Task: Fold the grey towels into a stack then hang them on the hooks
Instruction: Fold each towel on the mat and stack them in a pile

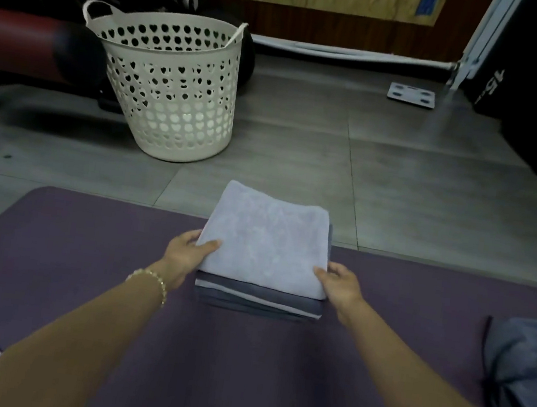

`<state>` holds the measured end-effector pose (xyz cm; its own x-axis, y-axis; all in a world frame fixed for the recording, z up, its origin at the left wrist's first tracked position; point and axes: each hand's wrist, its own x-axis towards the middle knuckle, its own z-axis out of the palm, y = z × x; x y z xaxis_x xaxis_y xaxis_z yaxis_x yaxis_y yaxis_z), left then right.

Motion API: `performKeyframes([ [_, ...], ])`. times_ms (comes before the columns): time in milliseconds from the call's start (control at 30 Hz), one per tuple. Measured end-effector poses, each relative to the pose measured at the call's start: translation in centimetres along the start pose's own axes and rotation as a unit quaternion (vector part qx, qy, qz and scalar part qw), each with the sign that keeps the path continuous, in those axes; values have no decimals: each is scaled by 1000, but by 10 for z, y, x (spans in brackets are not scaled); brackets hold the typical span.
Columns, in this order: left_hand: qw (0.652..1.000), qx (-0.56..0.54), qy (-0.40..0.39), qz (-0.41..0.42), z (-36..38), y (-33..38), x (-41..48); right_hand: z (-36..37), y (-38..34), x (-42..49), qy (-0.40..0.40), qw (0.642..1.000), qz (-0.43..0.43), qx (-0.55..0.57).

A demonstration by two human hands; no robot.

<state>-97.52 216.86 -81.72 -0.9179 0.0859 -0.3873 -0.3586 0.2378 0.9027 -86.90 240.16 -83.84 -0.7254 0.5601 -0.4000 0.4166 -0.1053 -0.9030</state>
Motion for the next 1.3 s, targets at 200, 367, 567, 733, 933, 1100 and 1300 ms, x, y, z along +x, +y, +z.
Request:
performKeyframes([
  [200,997,-15,51,47,8,-20,0,-3,24,7,6,1000,-1,28],
  [367,937,186,128,266,28,-3,-24,-48,23,5,-12,1000,-27,4],
  [567,860,293,-19,418,99,13,-62,-158,32,-10,58,981,-91,-160],
  [733,813,374,-124,430,177,-20,-86,-262,68,-33,114,946,-76,-293],
  [933,825,418,-241,295,257,-98,-117,-339,140,-62,172,940,15,-294],
  [1100,806,471,-266,239,289,-146,-127,-354,182,-57,168,950,46,-259],
  [1300,813,482,-237,226,299,-162,-132,-335,181,-22,256,959,30,-120],
])
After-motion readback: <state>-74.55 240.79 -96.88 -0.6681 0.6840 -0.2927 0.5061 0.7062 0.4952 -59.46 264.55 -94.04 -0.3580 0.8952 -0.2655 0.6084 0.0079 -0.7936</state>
